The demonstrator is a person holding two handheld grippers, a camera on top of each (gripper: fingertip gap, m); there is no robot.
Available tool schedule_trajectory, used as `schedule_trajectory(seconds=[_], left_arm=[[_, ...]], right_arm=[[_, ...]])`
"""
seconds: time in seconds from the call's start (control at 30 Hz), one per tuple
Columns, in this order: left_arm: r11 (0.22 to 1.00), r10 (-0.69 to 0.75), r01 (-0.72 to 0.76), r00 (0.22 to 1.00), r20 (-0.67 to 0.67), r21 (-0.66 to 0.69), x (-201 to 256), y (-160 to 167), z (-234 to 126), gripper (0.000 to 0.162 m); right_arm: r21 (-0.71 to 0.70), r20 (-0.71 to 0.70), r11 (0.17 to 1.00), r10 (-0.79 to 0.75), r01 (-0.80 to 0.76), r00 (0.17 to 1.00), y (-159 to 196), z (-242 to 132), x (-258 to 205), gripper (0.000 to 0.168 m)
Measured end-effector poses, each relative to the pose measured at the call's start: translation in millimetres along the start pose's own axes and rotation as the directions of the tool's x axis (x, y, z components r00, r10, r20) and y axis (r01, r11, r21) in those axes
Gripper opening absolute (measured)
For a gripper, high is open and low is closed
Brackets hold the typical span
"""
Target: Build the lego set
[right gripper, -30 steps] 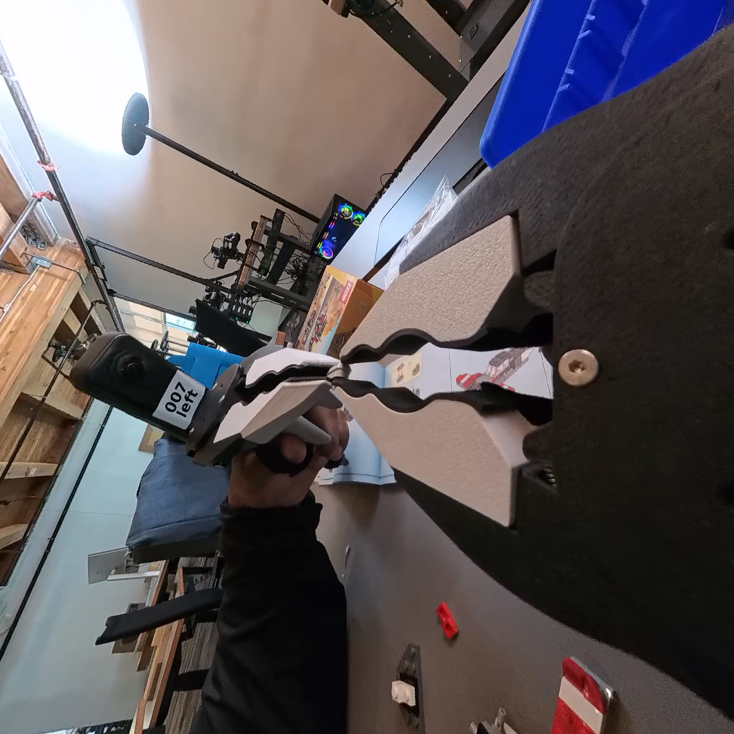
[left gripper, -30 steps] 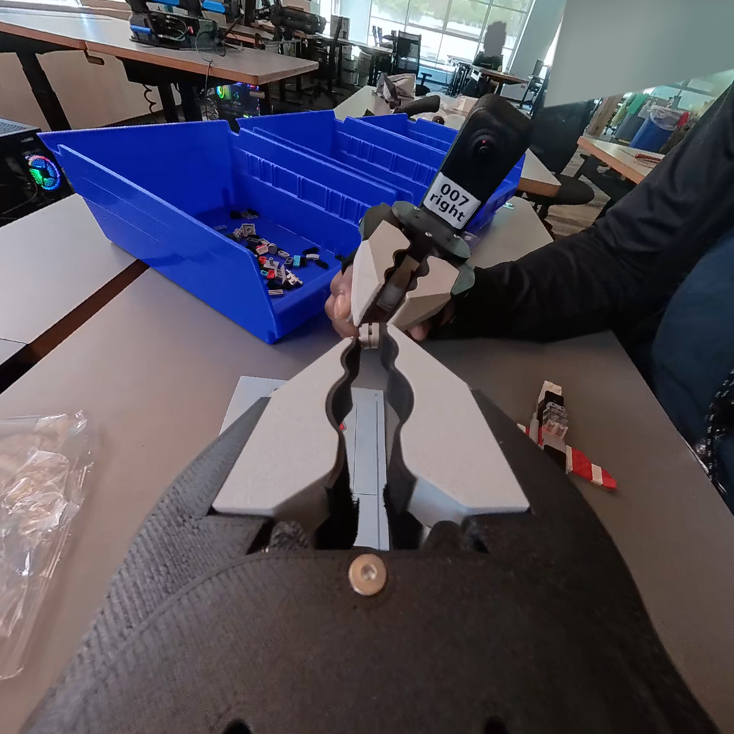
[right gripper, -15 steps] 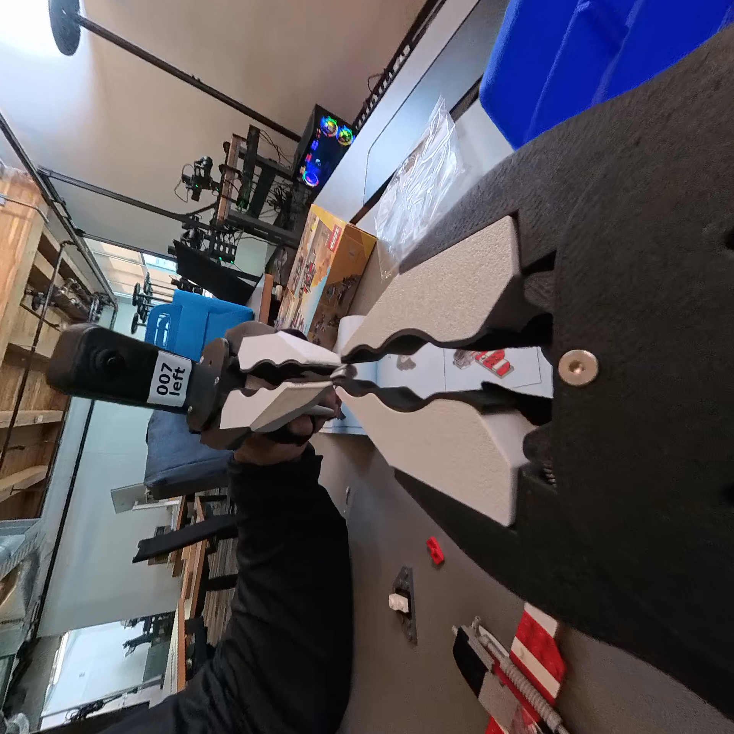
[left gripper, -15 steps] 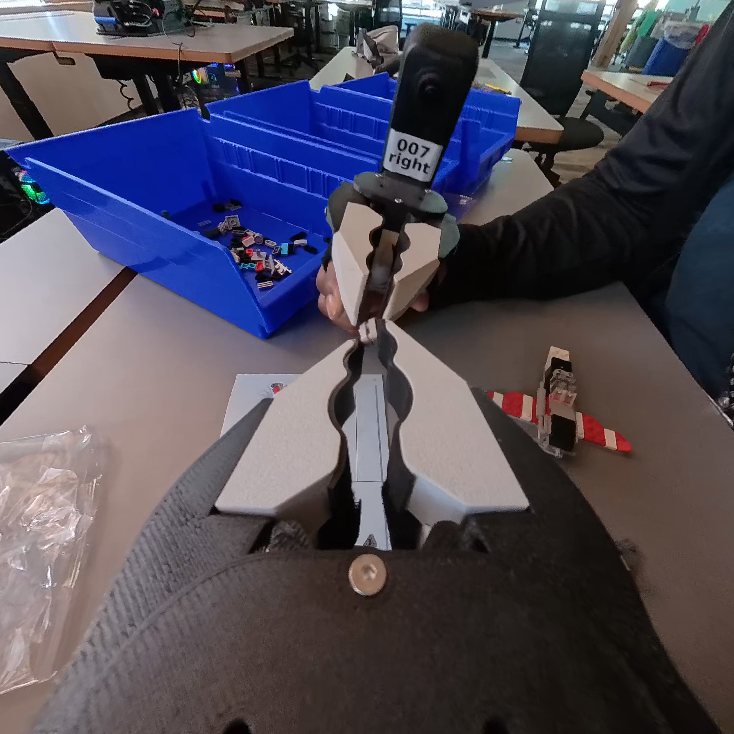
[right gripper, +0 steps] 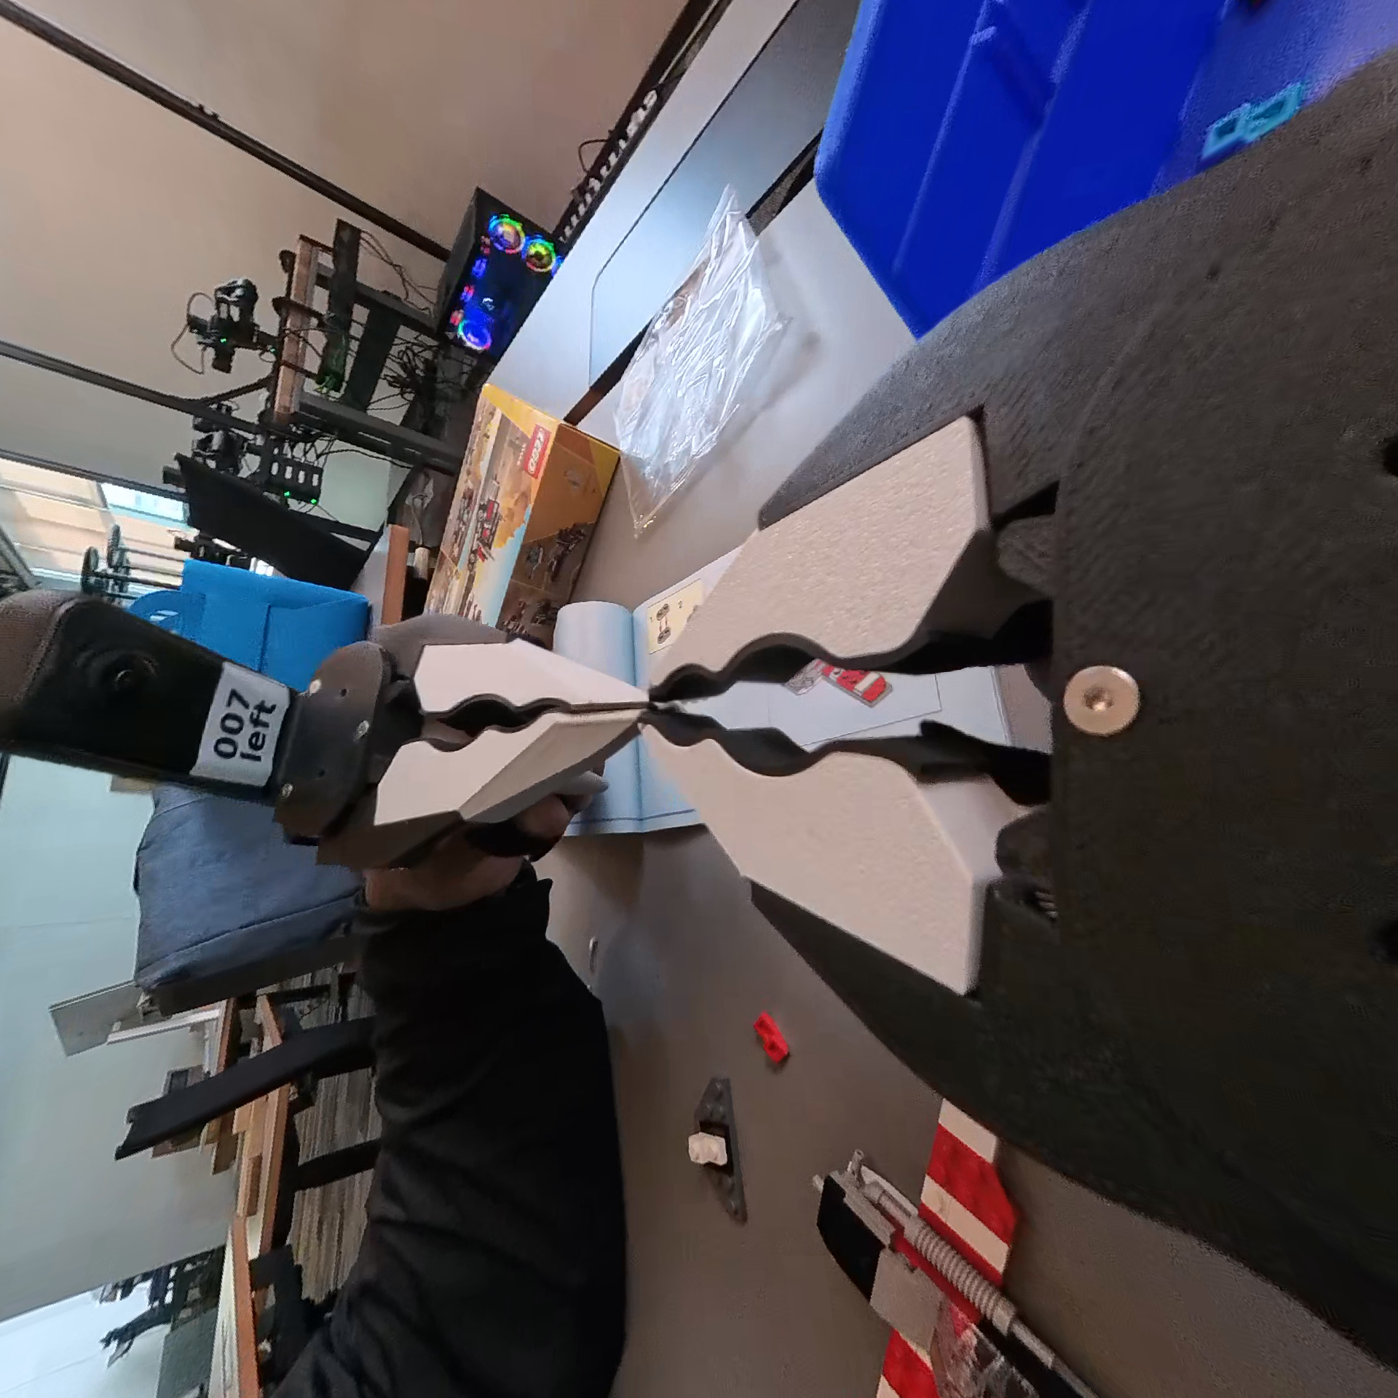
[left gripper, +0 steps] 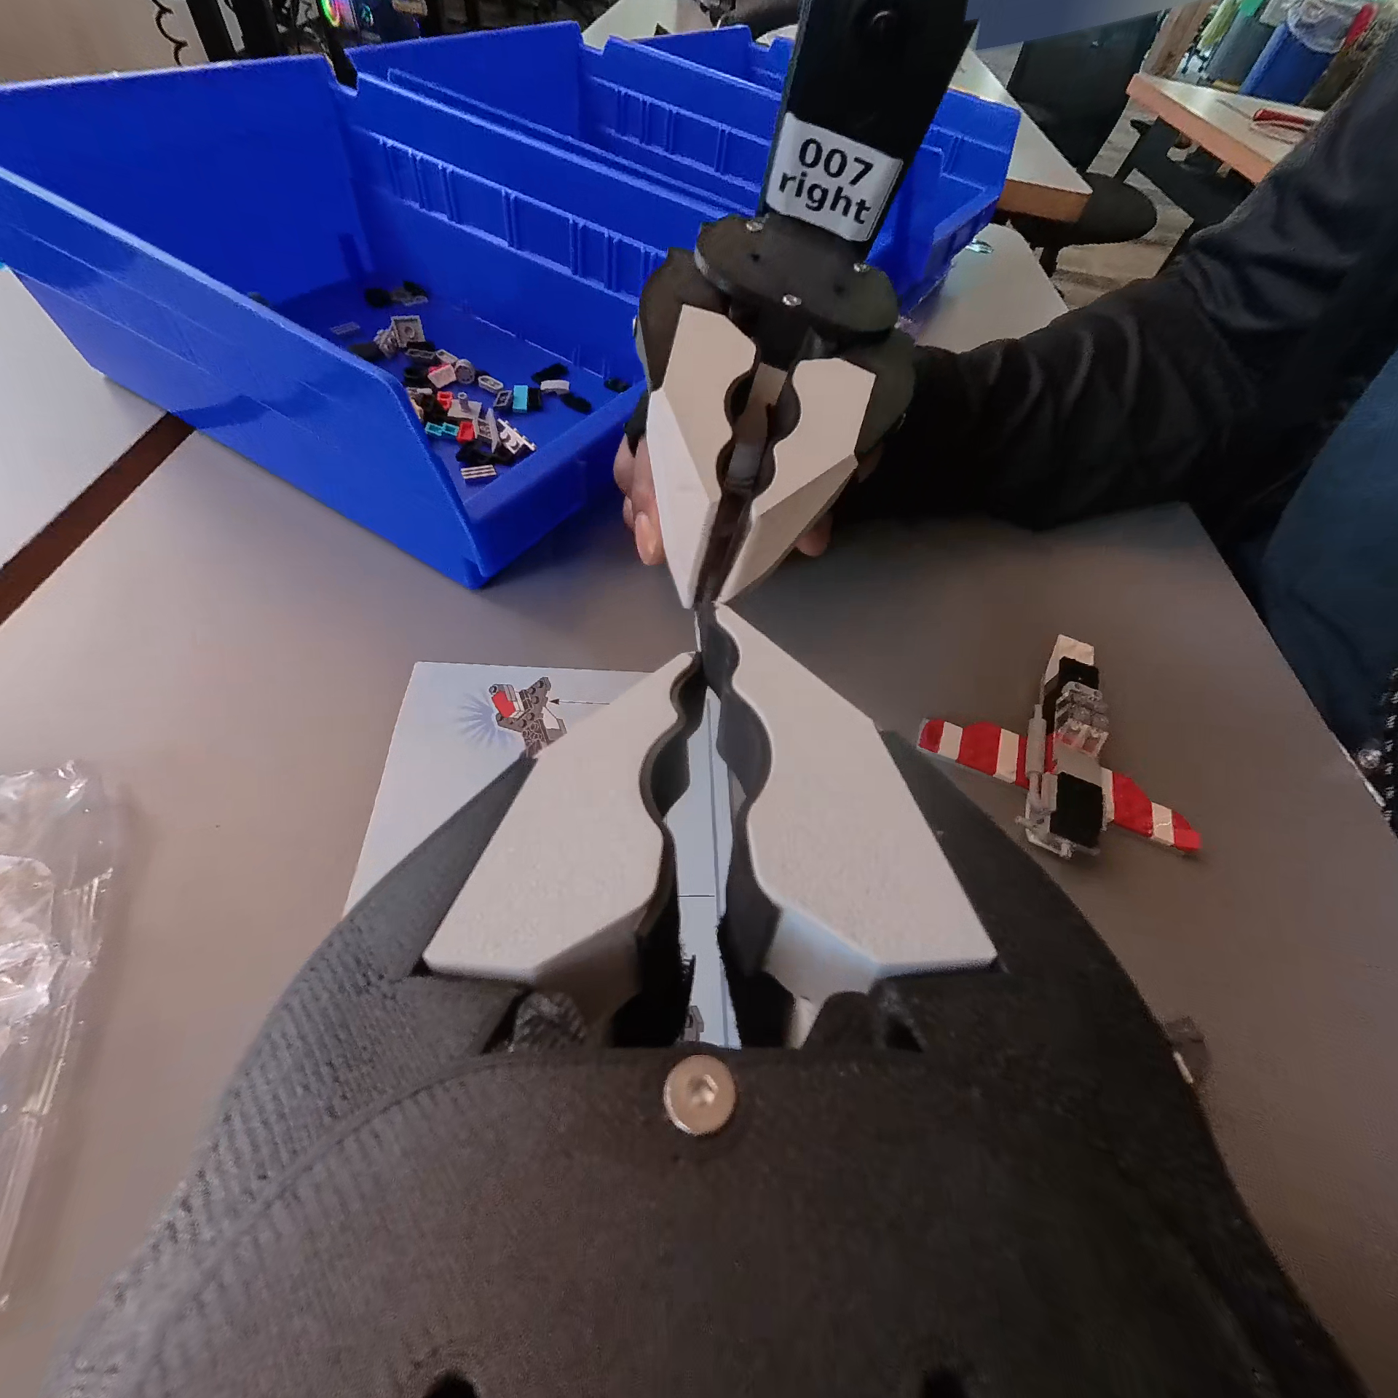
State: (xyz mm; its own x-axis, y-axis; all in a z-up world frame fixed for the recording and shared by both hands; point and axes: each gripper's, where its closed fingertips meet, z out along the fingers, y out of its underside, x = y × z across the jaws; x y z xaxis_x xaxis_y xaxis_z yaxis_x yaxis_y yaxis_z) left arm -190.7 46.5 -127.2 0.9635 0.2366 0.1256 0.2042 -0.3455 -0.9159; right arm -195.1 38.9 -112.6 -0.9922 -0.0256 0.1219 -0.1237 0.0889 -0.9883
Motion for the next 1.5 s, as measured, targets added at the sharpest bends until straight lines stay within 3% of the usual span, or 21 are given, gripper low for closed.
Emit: schedule_trajectory(seconds=[0.23,0.43,0.6,0.8,1.13,1.23,1.5], left_arm=[[0.985,-0.155,0.154,0.988,-0.006,-0.08,-5.0,13.4,14.6,0.0],[0.929,-0.368,0.37,0.926,-0.083,0.016,-7.6,-1.1,20.8,0.0],[0.84,-0.513,0.537,0.833,-0.207,0.075,-4.6,-12.7,24.7,0.0],[0.79,-0.577,0.61,0.774,-0.261,0.061,-1.4,-12.8,27.9,0.0],[0.766,-0.611,0.642,0.743,-0.272,0.031,1.1,-9.9,29.8,0.0],[0.771,-0.596,0.634,0.754,-0.277,0.067,-1.7,-17.1,27.1,0.01],[0.942,-0.278,0.305,0.943,-0.184,0.139,9.4,-29.3,16.8,0.023]], right_arm=[[-0.094,-0.071,0.995,0.024,-0.03,0.997,11.9,-17.2,6.0,0.013],[-0.147,-0.12,0.987,-0.079,0.061,0.99,21.2,-23.0,2.4,0.027],[-0.127,-0.162,0.98,-0.173,0.153,0.972,17.2,-21.9,4.1,0.027],[-0.113,-0.175,0.974,-0.216,0.198,0.961,14.9,-23.7,5.5,0.021],[-0.092,-0.136,0.979,-0.192,0.181,0.972,13.4,-26.5,3.2,0.011],[-0.066,-0.117,0.991,-0.123,0.116,0.985,9.2,-27.8,3.1,0.01],[0.052,-0.06,0.991,0.124,-0.121,0.991,-10.0,-34.0,6.8,0.009]])
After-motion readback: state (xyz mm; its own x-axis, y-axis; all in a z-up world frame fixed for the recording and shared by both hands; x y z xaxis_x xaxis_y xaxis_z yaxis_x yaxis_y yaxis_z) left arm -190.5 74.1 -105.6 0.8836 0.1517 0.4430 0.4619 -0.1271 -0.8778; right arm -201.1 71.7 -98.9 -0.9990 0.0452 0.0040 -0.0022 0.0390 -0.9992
